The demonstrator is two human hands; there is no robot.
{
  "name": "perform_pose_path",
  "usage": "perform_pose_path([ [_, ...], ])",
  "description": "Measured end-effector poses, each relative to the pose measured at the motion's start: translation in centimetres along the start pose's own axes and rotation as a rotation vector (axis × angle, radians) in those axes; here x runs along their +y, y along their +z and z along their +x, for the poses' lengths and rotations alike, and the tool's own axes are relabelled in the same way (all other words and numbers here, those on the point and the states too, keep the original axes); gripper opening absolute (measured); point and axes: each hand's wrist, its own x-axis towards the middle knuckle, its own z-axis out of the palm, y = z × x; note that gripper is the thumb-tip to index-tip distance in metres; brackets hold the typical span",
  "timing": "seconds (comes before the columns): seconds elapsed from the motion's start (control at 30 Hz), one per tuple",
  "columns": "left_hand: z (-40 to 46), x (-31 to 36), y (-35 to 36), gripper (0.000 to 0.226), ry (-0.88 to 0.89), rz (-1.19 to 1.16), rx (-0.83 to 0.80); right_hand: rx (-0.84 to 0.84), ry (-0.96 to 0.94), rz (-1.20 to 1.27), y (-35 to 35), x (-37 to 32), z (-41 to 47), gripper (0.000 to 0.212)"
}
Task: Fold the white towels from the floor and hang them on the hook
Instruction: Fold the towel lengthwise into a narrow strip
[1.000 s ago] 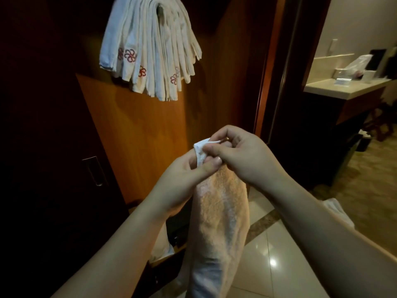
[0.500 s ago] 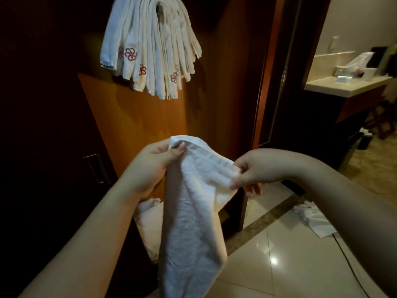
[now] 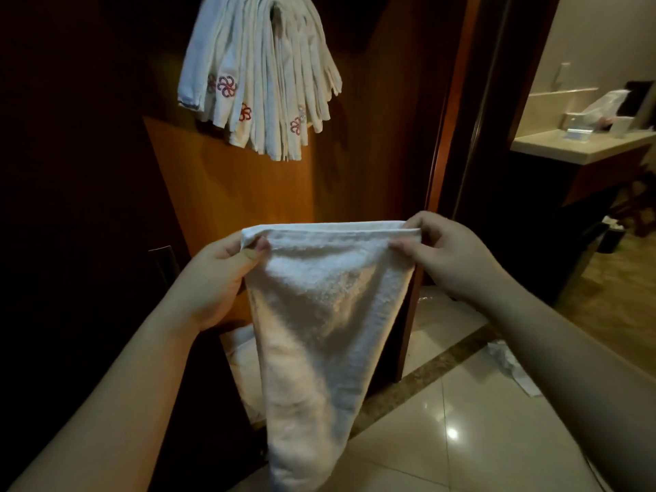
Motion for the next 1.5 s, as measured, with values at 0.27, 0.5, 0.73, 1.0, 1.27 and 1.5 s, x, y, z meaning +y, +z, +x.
perform_pose_path([
  [0.27, -0.1, -0.2, 1.5, 0.052, 0.025, -0.15, -0.04, 0.388, 0.001, 0.349, 2.1, 0.1, -0.8, 0.024],
  [0.5, 0.3, -0.8, 2.1, 0.048, 0.047, -0.235, -0.043, 0.479, -0.136, 0.08, 1.4, 0.7, -1.7, 0.005],
  [0.73, 0.6, -1.8, 3.2, 0.03, -0.061, -0.337, 0.013, -0.316, 0.338, 0.723, -0.2, 2.0, -1.9, 0.061],
  [1.0, 1.1, -3.8, 2.9, 0.035, -0.235, -0.306, -0.007, -0.25, 0.487, 1.015, 1.8, 5.6, -3.2, 0.053],
  [1.27, -1.7, -6.9, 7.7, 0.031, -0.253, 0.138, 0.536, 0.078, 0.584, 0.444, 7.3, 4.7, -5.2, 0.029],
  [1.5, -6.9, -8.5, 13.0, 0.028, -0.098, 0.114, 0.649, 0.232, 0.415, 0.293, 12.7, -0.1, -9.8, 0.02],
])
